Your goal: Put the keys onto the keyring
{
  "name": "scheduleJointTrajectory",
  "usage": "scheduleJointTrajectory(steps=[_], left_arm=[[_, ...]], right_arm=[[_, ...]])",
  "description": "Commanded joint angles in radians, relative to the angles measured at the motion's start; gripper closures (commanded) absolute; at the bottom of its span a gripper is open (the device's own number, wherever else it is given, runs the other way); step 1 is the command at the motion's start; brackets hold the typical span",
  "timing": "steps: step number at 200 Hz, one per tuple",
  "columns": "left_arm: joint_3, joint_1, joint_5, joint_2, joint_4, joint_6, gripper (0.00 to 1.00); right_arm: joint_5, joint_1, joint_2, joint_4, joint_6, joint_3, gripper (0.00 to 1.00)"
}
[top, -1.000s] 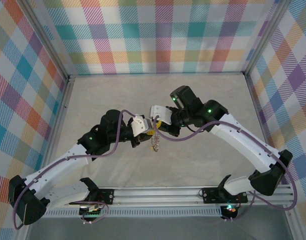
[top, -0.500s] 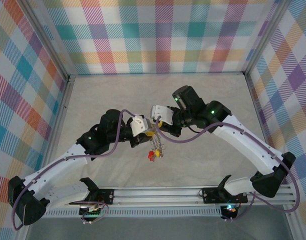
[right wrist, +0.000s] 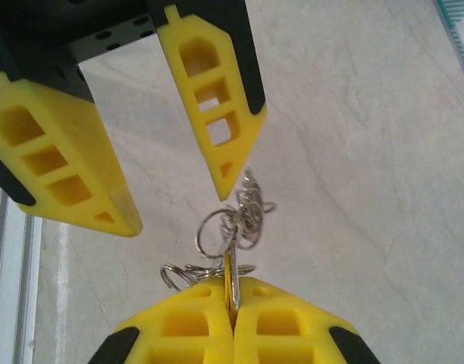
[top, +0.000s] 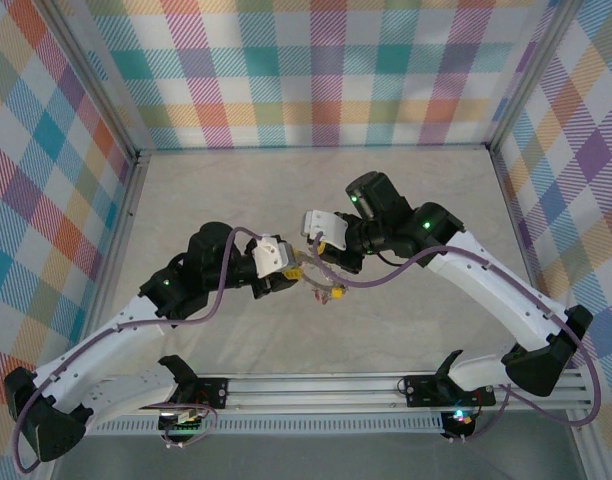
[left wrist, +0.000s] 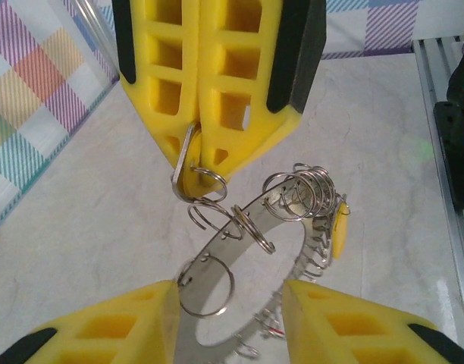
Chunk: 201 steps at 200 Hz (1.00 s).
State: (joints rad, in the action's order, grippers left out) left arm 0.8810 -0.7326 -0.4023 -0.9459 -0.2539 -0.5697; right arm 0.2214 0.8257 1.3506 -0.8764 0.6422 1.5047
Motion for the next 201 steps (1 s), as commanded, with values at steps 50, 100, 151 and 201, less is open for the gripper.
scheduleJointTrajectory(steps=[50,100,151,201], left_arm=[[0.053,-0.004,-0.007,-0.066,0.093,0.154,0.79],[0.049,-0.005,0.008,-0.064,0.136,0.192,0.86],[0.043,-0.005,-0.007,-0.056,0.135,0.187,0.82],[0.048,-0.005,0.02,-0.039,0.095,0.162,0.72]], right_arm=[[0.031,0.001,-0.025,0.047,-0.033,0.009,1.0],[0.035,0.001,-0.024,0.057,-0.055,0.006,1.0],[0.018,0.001,-0.007,0.068,-0.103,0.015,1.0],[0.025,0.002,0.001,0.064,-0.127,0.025,1.0]])
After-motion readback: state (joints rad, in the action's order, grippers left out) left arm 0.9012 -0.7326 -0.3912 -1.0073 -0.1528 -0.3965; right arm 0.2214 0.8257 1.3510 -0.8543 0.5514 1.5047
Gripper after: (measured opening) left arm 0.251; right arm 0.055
